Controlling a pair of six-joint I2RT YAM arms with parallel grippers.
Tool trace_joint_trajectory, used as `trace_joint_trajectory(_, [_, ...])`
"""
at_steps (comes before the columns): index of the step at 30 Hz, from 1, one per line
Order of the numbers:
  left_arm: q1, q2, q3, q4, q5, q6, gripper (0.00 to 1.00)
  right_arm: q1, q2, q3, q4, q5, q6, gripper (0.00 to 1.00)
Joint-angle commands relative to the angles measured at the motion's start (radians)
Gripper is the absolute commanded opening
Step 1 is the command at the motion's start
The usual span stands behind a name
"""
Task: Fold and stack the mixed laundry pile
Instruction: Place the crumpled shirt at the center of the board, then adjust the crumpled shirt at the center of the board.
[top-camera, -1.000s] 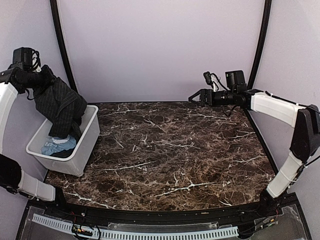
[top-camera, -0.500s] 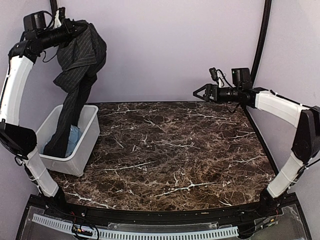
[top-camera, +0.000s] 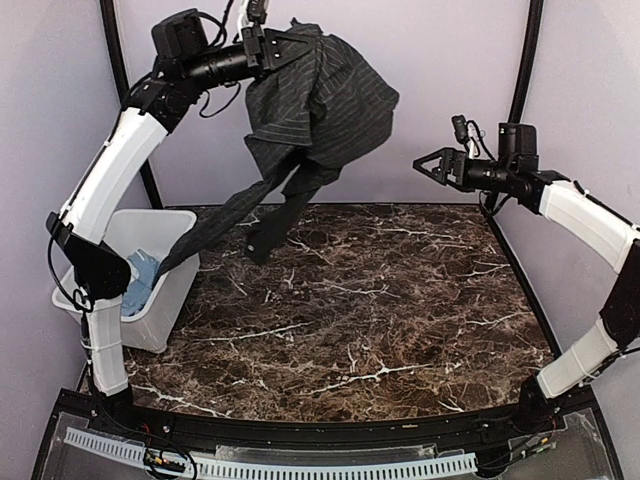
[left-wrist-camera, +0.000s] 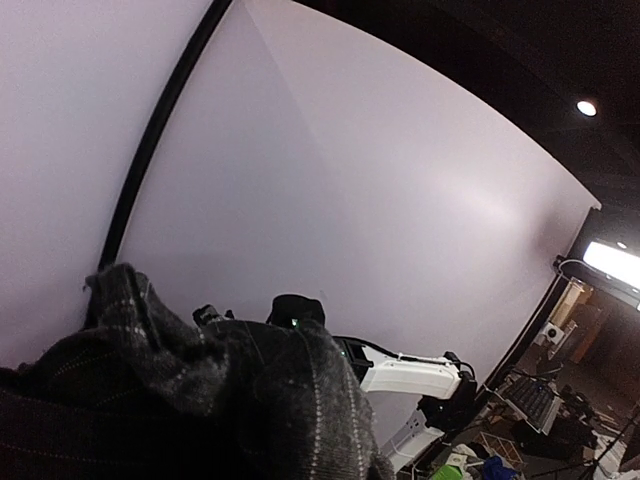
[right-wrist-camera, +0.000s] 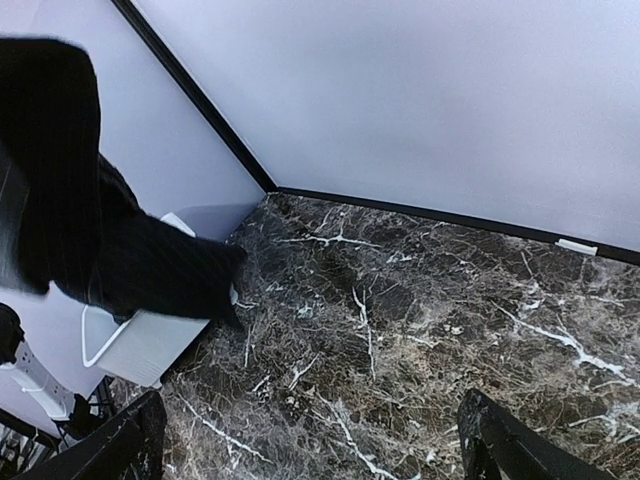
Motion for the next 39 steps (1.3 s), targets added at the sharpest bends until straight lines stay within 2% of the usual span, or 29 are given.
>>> trace_joint_trajectory(1, [-0.105, 0.099, 0.004, 0.115, 0.048, -0.025, 0.0, -0.036, -0.053, -0.029, 0.033, -0.003, 0.023, 0.98])
trace_joint_trajectory(6, [-0.206, 0.228, -0.018, 0.02, 0.013, 0.087, 0.0, -0.083, -0.101, -0.06, 0.003, 0.049, 0.025, 0.98])
trace_joint_trajectory(9, [-0.215, 0.292, -0.071, 0.041, 0.0, 0.089, 0.0, -0.136, -0.129, -0.099, 0.003, 0.044, 0.041, 0.98])
trace_joint_trajectory(13, [-0.217, 0.396, -0.062, 0.023, -0.011, 0.096, 0.0, -0.169, -0.141, -0.134, -0.021, 0.069, 0.029, 0.98])
trace_joint_trajectory(14, [-0.217, 0.421, -0.044, -0.021, -0.009, 0.106, 0.05, -0.169, -0.138, -0.136, -0.031, 0.072, 0.025, 0.98])
trace_joint_trajectory(15, [-0.216, 0.464, -0.004, -0.056, -0.022, 0.118, 0.26, -0.169, -0.133, -0.135, -0.045, 0.075, 0.021, 0.98])
trace_joint_trajectory(16, [-0.207, 0.486, 0.01, -0.134, -0.051, 0.144, 0.39, -0.169, -0.13, -0.135, -0.057, 0.078, 0.017, 0.98])
trace_joint_trajectory(17, [-0.198, 0.485, 0.011, -0.168, -0.07, 0.152, 0.6, -0.167, -0.131, -0.14, -0.063, 0.076, 0.014, 0.98])
trace_joint_trajectory(18, [-0.176, 0.464, -0.019, -0.23, -0.112, 0.166, 0.74, -0.167, -0.132, -0.149, -0.063, 0.062, 0.013, 0.98])
trace_joint_trajectory(21, [-0.136, 0.35, -0.16, -0.331, -0.238, 0.249, 0.9, -0.132, -0.129, -0.184, -0.071, 0.045, 0.002, 0.98])
trace_joint_trajectory(22, [-0.131, 0.268, -0.269, -0.337, -0.334, 0.299, 0.97, -0.109, -0.125, -0.196, -0.076, 0.054, -0.01, 0.98])
trace_joint_trajectory(25, [-0.12, 0.127, -0.482, -0.342, -0.452, 0.342, 0.99, -0.032, -0.093, -0.223, -0.104, 0.106, -0.044, 0.98])
trace_joint_trajectory(26, [-0.11, 0.069, -0.601, -0.333, -0.473, 0.336, 0.99, -0.013, -0.08, -0.236, -0.107, 0.122, -0.047, 0.98])
trace_joint_trajectory(30, [-0.102, -0.084, -0.957, -0.214, -0.5, 0.331, 0.99, 0.038, -0.035, -0.258, -0.112, 0.169, -0.064, 0.98])
trace_joint_trajectory(33, [-0.109, -0.154, -1.16, -0.137, -0.475, 0.336, 0.99, 0.074, 0.004, -0.255, -0.146, 0.226, -0.092, 0.96])
trace_joint_trajectory(39, [-0.184, -0.164, -1.275, -0.102, -0.522, 0.39, 0.99, 0.126, 0.052, -0.299, -0.163, 0.283, -0.111, 0.95])
